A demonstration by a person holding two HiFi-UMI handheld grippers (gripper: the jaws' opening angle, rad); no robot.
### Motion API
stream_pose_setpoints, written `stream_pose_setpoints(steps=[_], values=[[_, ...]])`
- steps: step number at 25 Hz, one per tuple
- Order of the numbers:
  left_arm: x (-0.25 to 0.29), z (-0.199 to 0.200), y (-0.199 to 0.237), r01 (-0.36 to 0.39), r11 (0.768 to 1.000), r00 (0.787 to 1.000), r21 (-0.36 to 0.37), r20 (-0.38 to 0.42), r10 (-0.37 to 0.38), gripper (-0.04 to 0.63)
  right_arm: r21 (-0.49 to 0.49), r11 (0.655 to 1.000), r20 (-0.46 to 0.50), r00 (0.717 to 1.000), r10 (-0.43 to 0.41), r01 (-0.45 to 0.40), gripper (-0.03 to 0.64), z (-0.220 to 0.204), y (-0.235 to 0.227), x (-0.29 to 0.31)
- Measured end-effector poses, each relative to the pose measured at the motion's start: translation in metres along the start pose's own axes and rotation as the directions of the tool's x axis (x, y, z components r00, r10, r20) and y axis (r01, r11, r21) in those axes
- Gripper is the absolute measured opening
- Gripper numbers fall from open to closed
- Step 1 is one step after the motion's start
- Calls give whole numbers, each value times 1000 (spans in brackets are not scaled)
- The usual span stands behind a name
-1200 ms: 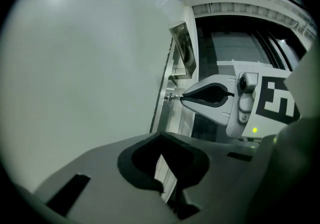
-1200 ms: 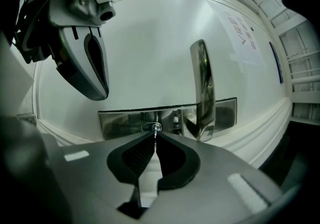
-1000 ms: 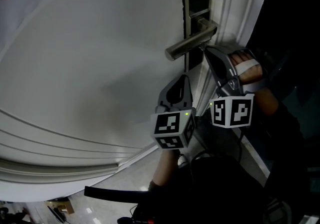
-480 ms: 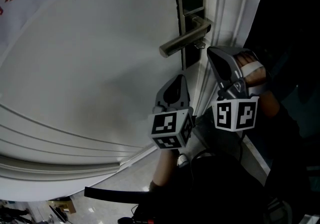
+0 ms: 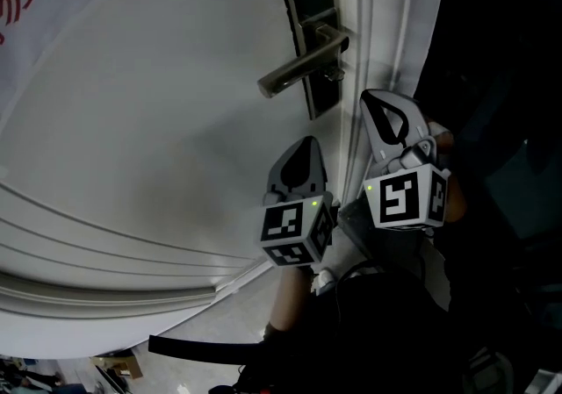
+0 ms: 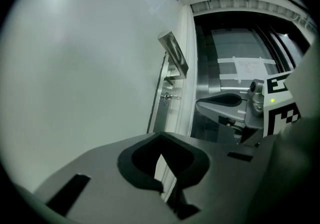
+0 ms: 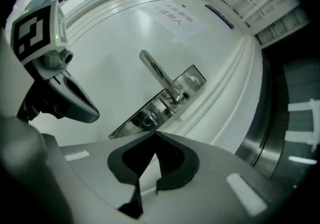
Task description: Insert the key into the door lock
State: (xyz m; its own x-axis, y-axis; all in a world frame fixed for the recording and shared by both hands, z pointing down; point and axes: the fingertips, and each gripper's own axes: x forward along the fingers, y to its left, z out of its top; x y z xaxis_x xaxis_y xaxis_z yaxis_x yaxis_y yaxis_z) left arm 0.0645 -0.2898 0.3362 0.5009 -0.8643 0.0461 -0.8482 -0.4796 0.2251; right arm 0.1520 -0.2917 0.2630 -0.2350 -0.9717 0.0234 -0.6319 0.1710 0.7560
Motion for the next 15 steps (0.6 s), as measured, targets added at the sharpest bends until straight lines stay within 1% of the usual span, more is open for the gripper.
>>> stream_pose_setpoints(steps=[4,6,8,11,15], values=[[-2,-4,-1,-6,1000,1000,-2,-2,6,0,157,988,33,999,-13,8,0,-3,-1,-6],[-2,-8,1,-12,1000,1000,4,-10,12,0,238,971,47,999,-20,8,0,-4,-2,-9],[-4,-7,-2,-10,1000,1000,-11,-20,9,0,306,952,56,998,-21,3,0,-5,-2,-13],[-5,-5,-3,-12,1000,1000,-21,-24,11,0,365,931,68,997,-31,4,0,-4,-2,-17],[-4,-8,0,-18,1000,1000,-1,-11,18,0,396,918,82,996,-26,-8,0,-4,1,-19]])
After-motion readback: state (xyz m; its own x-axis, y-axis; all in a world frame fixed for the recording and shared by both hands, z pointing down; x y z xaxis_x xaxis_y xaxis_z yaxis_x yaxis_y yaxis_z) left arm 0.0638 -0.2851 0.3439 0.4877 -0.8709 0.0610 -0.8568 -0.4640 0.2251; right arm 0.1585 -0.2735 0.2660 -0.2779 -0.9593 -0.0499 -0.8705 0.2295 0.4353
